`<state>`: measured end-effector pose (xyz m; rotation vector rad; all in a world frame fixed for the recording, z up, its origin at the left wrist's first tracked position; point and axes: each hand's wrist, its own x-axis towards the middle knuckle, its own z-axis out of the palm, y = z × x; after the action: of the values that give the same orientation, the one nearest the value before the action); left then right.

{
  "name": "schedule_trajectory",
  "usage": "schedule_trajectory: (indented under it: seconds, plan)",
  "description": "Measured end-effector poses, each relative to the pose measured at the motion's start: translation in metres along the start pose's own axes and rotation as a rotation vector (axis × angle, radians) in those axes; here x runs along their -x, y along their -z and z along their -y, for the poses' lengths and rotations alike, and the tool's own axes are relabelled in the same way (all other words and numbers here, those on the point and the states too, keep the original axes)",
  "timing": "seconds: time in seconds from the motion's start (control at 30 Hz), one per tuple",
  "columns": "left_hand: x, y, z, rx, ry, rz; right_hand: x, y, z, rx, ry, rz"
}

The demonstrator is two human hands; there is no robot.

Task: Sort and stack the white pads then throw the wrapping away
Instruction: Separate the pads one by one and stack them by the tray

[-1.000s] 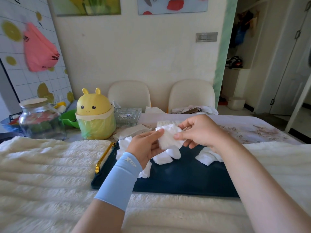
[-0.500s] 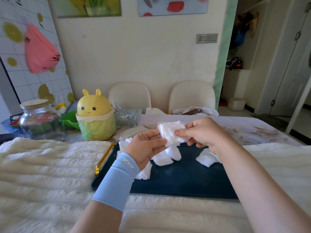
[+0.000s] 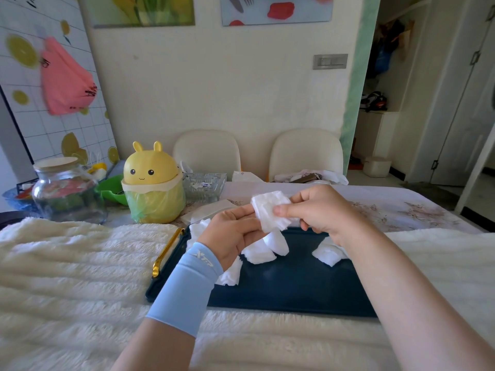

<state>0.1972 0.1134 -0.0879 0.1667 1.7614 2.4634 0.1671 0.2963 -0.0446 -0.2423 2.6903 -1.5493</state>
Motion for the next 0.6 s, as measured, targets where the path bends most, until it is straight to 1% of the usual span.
schedule_trajectory:
  seconds: [0.13,0.23,0.3,0.4,0.47,0.5,0.6]
  plan:
    - [0.000,0.000,-0.004,0.083,0.024,-0.010,-0.001,-0.002,0.000,0.019,-0.009,-0.009]
    - [-0.001,0.000,-0.002,0.034,0.016,-0.071,-0.001,-0.005,0.000,0.016,-0.007,-0.002]
    - [-0.002,0.001,0.000,0.069,0.029,-0.133,0.000,-0.006,-0.001,0.003,-0.005,-0.009]
    - [-0.004,0.001,0.001,0.139,0.056,-0.218,0.000,-0.003,-0.001,-0.042,0.015,-0.096]
    - [-0.005,0.003,0.002,0.162,0.052,-0.269,0.001,0.002,0.000,-0.112,0.047,-0.183]
    - [-0.005,0.004,0.002,0.157,0.042,-0.290,0.002,0.004,0.002,-0.160,0.059,-0.191]
    - [-0.005,0.003,0.003,0.142,0.020,-0.292,0.008,-0.002,0.011,-0.248,0.074,-0.087]
